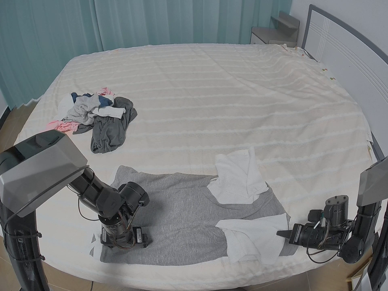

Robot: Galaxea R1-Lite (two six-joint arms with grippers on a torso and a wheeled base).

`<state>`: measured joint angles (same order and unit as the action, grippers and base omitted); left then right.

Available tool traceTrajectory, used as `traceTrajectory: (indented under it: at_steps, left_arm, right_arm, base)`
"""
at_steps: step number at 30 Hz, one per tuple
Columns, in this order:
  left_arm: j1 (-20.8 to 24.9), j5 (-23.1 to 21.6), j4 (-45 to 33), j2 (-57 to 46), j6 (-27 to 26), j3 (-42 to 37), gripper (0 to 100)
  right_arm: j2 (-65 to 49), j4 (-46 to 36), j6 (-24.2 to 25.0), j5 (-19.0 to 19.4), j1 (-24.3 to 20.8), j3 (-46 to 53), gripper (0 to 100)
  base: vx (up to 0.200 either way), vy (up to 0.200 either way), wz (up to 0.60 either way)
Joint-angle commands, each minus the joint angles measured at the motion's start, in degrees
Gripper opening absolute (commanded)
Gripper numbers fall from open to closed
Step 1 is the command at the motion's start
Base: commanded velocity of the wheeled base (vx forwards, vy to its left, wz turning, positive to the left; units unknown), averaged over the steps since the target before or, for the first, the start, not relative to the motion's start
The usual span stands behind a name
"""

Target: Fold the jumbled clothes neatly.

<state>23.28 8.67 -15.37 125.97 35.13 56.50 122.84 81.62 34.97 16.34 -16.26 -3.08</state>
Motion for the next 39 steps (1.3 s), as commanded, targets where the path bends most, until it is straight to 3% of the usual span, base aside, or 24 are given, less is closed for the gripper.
traceTrajectory:
  at_steps: [1, 9, 10, 14, 18, 24, 27, 29, 31, 33, 39]
  left_arm:
    - [0.0, 0.0, 0.0, 0.1, 0.0, 0.0, 100]
    - [0.0, 0.0, 0.0, 0.1, 0.0, 0.0, 100]
    - [0.0, 0.0, 0.0, 0.1, 0.0, 0.0, 100]
    - [0.0, 0.0, 0.1, 0.1, 0.3, 0.1, 100]
    - [-0.2, -0.8, 3.3, -0.5, 6.4, -0.1, 100]
    - [-1.7, -0.9, 3.2, -6.7, 6.3, -0.4, 100]
    - [-3.5, -2.1, 0.5, -13.4, 3.1, -0.7, 100]
    - [-5.4, -2.4, -6.2, -18.4, -0.9, -0.4, 100]
    - [-5.5, -2.4, -7.0, -18.9, -1.3, -0.4, 100]
    - [-7.6, -2.4, -13.6, -23.3, -4.2, 0.4, 100]
    - [-17.4, -4.1, -13.5, -22.7, -8.5, 8.2, 100]
  right_arm:
    - [0.6, 0.0, 0.0, 0.0, 0.2, -0.1, 0]
    - [1.4, 0.0, 0.0, -0.1, 0.1, -1.0, 0]
    - [1.4, 0.0, 0.0, -0.1, 0.1, -1.0, 100]
    - [1.0, 0.1, 0.0, -0.1, 0.2, -0.9, 100]
    - [0.2, 0.5, 0.0, -0.4, 1.3, 0.4, 100]
    - [-3.9, 0.2, 0.1, -0.6, 2.2, 2.2, 100]
    - [-4.8, 0.4, 0.3, -1.0, 2.2, 2.6, 100]
    - [-5.7, 0.4, 0.3, -2.0, 2.2, 2.6, 100]
    - [-5.8, 0.4, 0.3, -2.2, 2.2, 2.6, 100]
    - [-6.6, 0.4, 0.4, -2.4, 2.2, 2.4, 100]
    - [-7.0, 0.4, 0.9, -3.0, 3.3, 0.0, 100]
  base:
    - [0.0, 0.0, 0.0]
    - [0.0, 0.0, 0.0]
    - [0.0, 0.0, 0.0]
    - [0.0, 0.0, 0.0]
    - [0.0, 0.0, 0.0]
    - [0.0, 0.0, 0.0]
    - [0.0, 0.0, 0.0]
    - [0.0, 0.0, 0.0]
    - [0.0, 0.0, 0.0]
    - [0.0, 0.0, 0.0]
    - [0.0, 0.0, 0.0]
